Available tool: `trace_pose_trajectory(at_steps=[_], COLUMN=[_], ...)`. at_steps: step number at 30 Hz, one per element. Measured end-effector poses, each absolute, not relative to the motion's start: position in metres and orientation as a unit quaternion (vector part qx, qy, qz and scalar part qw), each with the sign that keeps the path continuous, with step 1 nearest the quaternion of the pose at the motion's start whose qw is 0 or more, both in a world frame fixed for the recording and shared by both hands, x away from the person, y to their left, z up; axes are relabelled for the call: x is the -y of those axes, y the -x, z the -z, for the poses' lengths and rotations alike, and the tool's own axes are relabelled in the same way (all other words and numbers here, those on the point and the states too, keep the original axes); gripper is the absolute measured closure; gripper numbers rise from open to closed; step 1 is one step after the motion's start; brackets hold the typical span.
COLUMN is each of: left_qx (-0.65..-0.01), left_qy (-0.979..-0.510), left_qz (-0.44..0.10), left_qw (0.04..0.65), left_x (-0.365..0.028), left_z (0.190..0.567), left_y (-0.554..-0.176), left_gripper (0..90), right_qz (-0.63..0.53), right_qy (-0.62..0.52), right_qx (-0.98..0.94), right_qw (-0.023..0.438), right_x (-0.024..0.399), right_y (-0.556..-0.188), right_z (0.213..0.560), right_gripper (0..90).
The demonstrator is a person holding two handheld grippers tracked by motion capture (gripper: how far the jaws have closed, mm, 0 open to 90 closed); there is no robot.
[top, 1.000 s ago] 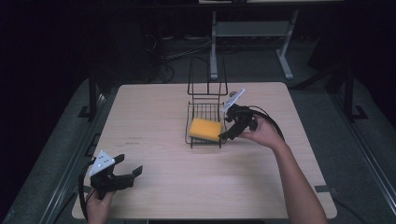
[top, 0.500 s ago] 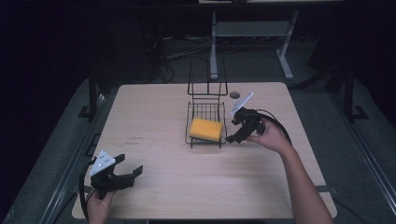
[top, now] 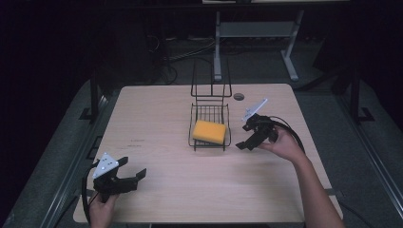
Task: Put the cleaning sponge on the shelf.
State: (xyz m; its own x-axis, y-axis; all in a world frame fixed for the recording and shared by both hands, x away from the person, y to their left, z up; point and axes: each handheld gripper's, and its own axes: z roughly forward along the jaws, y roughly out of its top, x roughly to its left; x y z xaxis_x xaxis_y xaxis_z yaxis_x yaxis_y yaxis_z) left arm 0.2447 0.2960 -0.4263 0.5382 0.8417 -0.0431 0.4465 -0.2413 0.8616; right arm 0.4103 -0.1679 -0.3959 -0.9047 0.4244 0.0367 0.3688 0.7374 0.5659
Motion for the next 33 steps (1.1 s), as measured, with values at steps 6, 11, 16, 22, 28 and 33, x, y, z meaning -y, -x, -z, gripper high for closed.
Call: trace_pose_trajectory(at_steps=[6,11,16,22,28,33], left_qx=[-0.427,-0.425,-0.424,-0.426,-0.425,-0.427], left_qy=[-0.754,-0.754,-0.754,-0.753,-0.753,-0.752], left_qz=[-0.223,-0.224,-0.224,-0.225,-0.225,-0.225], left_qw=[0.447,0.447,0.448,0.449,0.448,0.449], left_x=[-0.296,-0.296,-0.296,-0.298,-0.298,-0.299], left_z=[0.426,0.426,0.426,0.425,0.425,0.425], left_y=[-0.245,-0.245,-0.244,-0.244,-0.244,-0.244], left_gripper=[14.1,14.0,14.1,14.0,14.0,14.0], right_qz=[-0.291,-0.289,-0.281,-0.279,-0.275,-0.274], right_qy=[-0.22,-0.227,-0.232,-0.233,-0.236,-0.237], right_qx=[-0.93,-0.929,-0.931,-0.931,-0.931,-0.931], right_qw=[0.043,0.04,0.039,0.04,0.04,0.041], right_x=[0.175,0.181,0.186,0.191,0.196,0.199], right_y=[-0.403,-0.398,-0.394,-0.388,-0.383,-0.378], right_z=[0.405,0.41,0.413,0.415,0.418,0.419], right_gripper=[15.4,15.4,15.4,15.4,15.4,15.4])
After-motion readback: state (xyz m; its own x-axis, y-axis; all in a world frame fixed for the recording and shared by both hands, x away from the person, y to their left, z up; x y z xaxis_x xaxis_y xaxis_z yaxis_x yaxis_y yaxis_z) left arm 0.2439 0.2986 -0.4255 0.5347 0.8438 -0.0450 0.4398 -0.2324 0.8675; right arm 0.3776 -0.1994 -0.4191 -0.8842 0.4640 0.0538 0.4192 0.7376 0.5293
